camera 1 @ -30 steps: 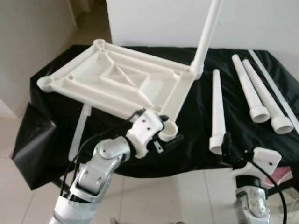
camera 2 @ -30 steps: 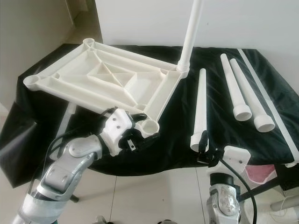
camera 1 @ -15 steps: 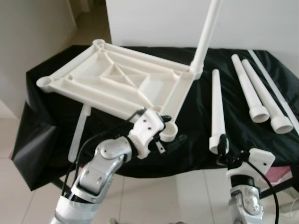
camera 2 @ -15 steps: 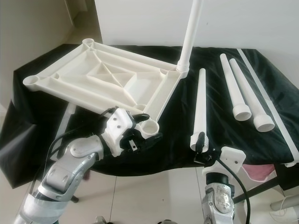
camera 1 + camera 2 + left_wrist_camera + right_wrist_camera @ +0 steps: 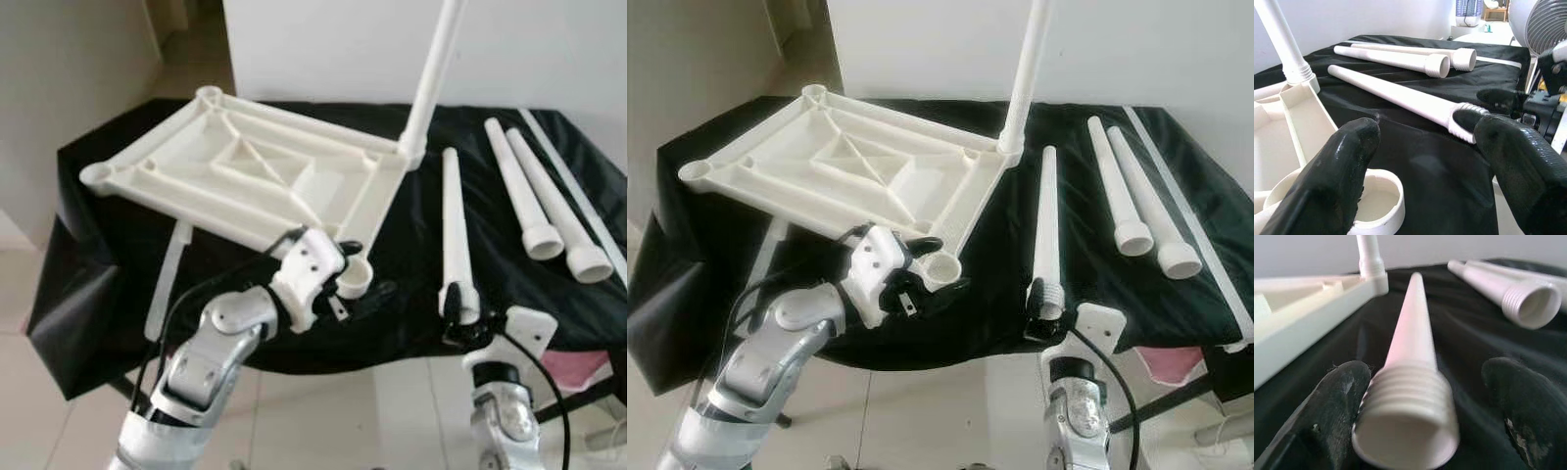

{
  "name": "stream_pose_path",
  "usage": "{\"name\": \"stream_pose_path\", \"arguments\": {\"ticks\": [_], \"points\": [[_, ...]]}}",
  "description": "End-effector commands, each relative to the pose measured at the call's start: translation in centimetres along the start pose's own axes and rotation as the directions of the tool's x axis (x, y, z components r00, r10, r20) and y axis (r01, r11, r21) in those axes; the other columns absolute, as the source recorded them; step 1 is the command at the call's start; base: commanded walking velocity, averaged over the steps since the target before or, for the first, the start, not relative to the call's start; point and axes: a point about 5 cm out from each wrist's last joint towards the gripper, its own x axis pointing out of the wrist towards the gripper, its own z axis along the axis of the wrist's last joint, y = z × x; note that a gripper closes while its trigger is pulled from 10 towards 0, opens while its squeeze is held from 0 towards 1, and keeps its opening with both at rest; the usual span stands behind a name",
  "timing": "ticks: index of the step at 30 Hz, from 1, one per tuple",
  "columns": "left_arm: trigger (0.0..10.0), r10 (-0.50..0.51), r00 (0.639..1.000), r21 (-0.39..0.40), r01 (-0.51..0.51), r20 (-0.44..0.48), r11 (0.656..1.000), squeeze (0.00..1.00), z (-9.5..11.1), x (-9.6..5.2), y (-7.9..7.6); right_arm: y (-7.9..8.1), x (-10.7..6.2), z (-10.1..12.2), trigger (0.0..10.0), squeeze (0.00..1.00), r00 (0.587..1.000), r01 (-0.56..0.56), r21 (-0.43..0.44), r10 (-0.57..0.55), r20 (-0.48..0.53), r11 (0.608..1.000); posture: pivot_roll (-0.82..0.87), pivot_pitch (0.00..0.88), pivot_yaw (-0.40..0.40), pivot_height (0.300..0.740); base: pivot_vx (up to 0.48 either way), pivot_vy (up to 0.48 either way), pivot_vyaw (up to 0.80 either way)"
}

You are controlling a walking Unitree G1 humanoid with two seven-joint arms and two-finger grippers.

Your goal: Building children table

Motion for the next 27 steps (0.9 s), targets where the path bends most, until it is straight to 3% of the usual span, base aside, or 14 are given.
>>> {"name": "stream_pose_path", "arguments": {"ticks": [1,10,12,13,16,27], "points": [[10.0,-0.021,1.0,0.007,0.021,0.016,1.0,0.0,0.4,-0.1,-0.2,0.1,-0.1,-0.7,10.0,0.0,0.999,-0.027,-0.033,0.025,-0.038,0.999,-0.03,0.041,-0.019,0.74,0.0,0.0,0.0],[10.0,-0.016,1.0,0.006,0.016,0.023,1.0,0.0,0.5,-0.1,-0.1,0.4,-0.2,-1.2,10.0,0.0,0.996,-0.076,-0.069,0.073,-0.054,0.995,-0.03,0.033,-0.025,0.74,0.0,0.0,0.0],[10.0,-0.015,1.0,0.005,0.015,0.023,1.0,0.0,0.5,-0.1,-0.2,0.5,-0.1,-0.8,10.0,0.0,0.996,-0.085,-0.066,0.083,-0.024,0.994,-0.03,0.033,-0.025,0.74,0.0,0.0,0.0],[10.0,-0.013,1.0,0.003,0.013,0.025,1.0,0.0,0.5,-0.1,-0.2,0.8,0.0,0.3,10.0,0.0,0.994,-0.1,-0.051,0.103,0.047,0.994,-0.03,0.034,-0.024,0.74,0.0,0.0,0.0],[10.0,-0.013,1.0,0.002,0.013,0.025,1.0,0.0,0.5,-0.1,-0.2,0.9,0.1,0.7,10.0,0.0,0.992,-0.105,-0.041,0.108,0.071,0.994,-0.03,0.034,-0.025,0.74,0.0,0.0,0.0],[10.0,-0.01,0.999,-0.003,0.01,0.033,1.0,0.0,0.6,-0.1,-0.1,0.1,1.1,1.8,10.0,0.0,0.994,-0.019,0.002,0.019,0.105,1.0,-0.03,0.038,-0.024,0.74,0.0,0.0,0.0]]}}
